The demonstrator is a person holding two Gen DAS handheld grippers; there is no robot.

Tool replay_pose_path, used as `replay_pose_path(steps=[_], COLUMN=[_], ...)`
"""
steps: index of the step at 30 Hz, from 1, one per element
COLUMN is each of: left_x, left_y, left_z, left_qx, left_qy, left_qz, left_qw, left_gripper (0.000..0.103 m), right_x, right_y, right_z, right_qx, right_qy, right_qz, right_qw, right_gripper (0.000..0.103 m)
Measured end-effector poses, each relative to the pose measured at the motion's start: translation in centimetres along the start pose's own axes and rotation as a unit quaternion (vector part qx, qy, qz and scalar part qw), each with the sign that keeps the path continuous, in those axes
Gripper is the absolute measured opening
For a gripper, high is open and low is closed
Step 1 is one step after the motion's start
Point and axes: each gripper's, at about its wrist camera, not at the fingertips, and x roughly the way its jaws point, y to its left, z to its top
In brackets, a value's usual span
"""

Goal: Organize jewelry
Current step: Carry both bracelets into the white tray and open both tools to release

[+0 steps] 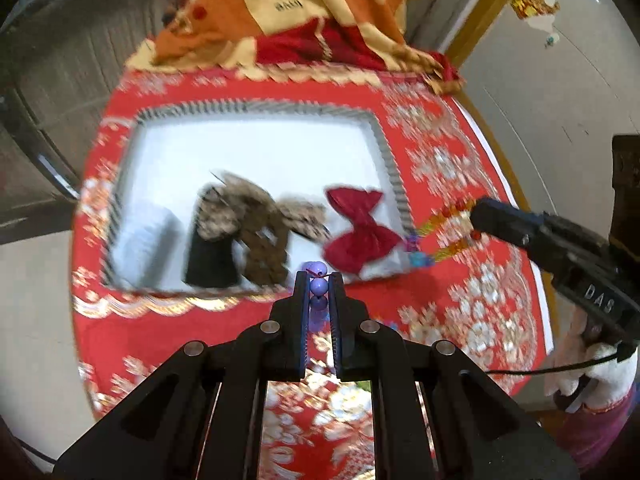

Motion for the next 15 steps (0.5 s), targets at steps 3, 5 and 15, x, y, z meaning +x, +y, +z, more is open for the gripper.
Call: replay_pose_path(steps=[3,5,15], left_x=[-0.7,-0.9,0.8], left_y=[0.8,1.6,5.7], left_z=[1.1,2.2,6.4], left_qx=[-0.002,-0.004,-0.023], left_qy=[-0.014,-0.024,-0.032], left_qz=[0.019,0.038,0.092], left_qw=[0.9997,0.999,0.9949], left_gripper=[0.008,0.008,0.008], right_x=[0.8,1.5,5.9], right_y=[0.3,0.2,1.1], right_z=[0.9,1.5,5.3], right_qx=[-0.009,-0.011,-0.029], right_qy=[0.003,0.006,0.025], right_qz=[-0.004,-0.005,-0.017], right_qw=[1.0,1.0,0.999], right_gripper=[0.01,0.009,0.01])
